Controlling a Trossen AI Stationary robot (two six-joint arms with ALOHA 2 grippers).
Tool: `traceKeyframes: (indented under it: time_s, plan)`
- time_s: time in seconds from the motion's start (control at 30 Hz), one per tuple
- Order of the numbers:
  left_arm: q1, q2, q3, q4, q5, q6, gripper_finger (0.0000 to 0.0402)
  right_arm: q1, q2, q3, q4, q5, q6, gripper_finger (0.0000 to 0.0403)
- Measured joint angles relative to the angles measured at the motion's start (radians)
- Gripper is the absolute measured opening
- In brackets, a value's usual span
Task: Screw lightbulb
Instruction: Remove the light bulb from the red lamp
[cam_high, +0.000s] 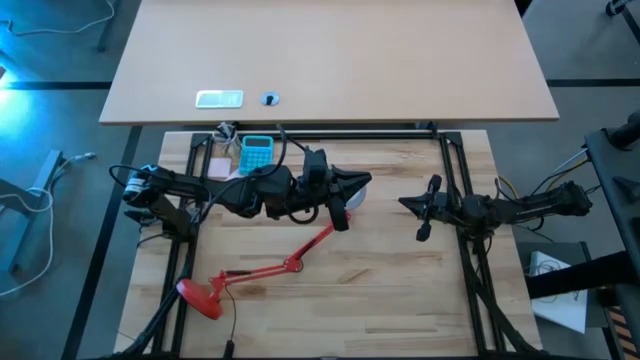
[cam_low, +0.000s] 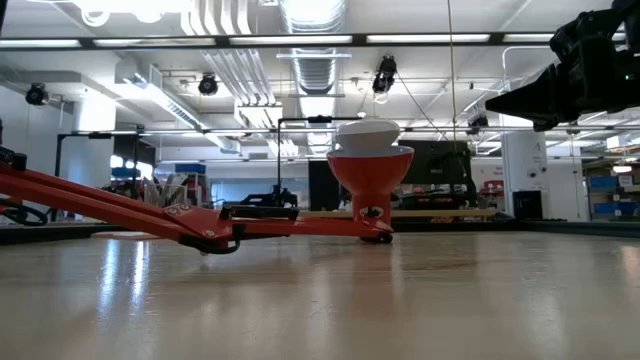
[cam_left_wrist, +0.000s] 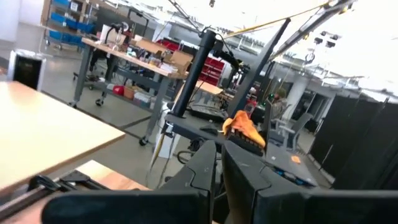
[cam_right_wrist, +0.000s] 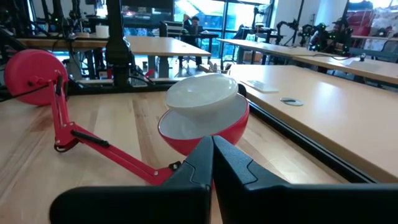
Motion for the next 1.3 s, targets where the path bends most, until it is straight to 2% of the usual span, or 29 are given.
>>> traceKeyframes:
  time_s: [0.1,0.33,0.4,0.63,0.77,0.9,1.03,1.1,1.17,1.3]
  plan:
    - [0.0,0.0,0.0,-0.005,0.0,-0.002,0.0018,0.0,0.0,0.0,0.0,0.0,0.0,0.0]
    - [0.004,-0.026,0.004,-0.062,0.001,0.137,0.0018,0.0,0.0,0.0,0.0,0.0,0.0,0.0]
    - [0.01,-0.053,0.005,-0.167,-0.004,0.148,0.0018,0.0,0.0,0.0,0.0,0.0,0.0,0.0]
    - [0.073,-0.093,0.006,-0.704,-0.018,0.187,0.0018,0.0,0.0,0.0,0.0,0.0,0.0,0.0]
    - [0.1,-0.094,0.003,-0.908,0.034,0.228,0.0028,0.0,0.0,0.0,0.0,0.0,0.0,0.0]
    - [0.114,-0.072,-0.001,-1.048,0.081,0.228,0.0066,0.0,0.0,0.0,0.0,0.0,0.0,0.0]
    - [0.118,-0.062,-0.008,-1.095,0.09,0.276,0.0136,0.0,0.0,0.0,0.0,0.0,0.0,0.0]
    - [0.121,-0.055,-0.017,-1.081,0.1,0.401,0.0174,0.0,0.0,0.0,0.0,0.0,0.0,0.0]
    - [0.128,-0.052,-0.041,-1.05,0.154,0.53,0.0208,0.0,0.0,0.0,0.0,0.0,0.0,0.0]
    - [0.156,-0.083,-0.181,-0.885,0.28,0.569,0.0244,0.0,0.0,0.0,0.0,0.0,0.0,0.0]
